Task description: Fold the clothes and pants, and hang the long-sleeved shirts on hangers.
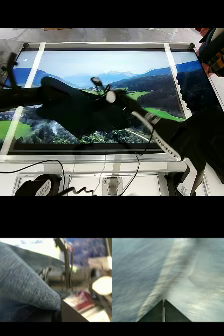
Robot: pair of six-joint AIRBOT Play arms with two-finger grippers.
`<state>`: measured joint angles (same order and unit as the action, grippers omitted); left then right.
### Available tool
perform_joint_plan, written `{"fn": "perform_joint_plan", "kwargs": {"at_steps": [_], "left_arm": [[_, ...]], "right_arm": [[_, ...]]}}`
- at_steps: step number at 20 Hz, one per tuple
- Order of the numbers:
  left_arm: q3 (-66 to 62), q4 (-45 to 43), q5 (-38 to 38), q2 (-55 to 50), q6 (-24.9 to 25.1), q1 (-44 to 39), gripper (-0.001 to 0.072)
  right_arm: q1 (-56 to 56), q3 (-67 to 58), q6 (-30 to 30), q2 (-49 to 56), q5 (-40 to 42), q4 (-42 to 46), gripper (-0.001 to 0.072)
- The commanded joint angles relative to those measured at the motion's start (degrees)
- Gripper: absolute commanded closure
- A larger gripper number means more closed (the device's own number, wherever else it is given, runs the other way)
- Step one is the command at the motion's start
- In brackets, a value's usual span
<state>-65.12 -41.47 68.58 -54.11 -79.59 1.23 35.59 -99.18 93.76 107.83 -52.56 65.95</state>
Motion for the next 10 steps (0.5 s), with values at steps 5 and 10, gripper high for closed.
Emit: {"fn": "perform_joint_plan", "kwargs": {"at_steps": [5, 10], "left_arm": [[-1.11, 3.39, -32.85, -18.08, -1.25, -32.17, 0.0669], [-14.56, 11.61, -36.35, -35.30, -0.98, -43.32, 0.0068]], "right_arm": [[-23.54, -0.68, -0.48, -11.54, -15.80, 9.55, 0.0664], [-35.12, -0.68, -4.98, -18.49, -19.23, 12.13, 0.0663]]}}
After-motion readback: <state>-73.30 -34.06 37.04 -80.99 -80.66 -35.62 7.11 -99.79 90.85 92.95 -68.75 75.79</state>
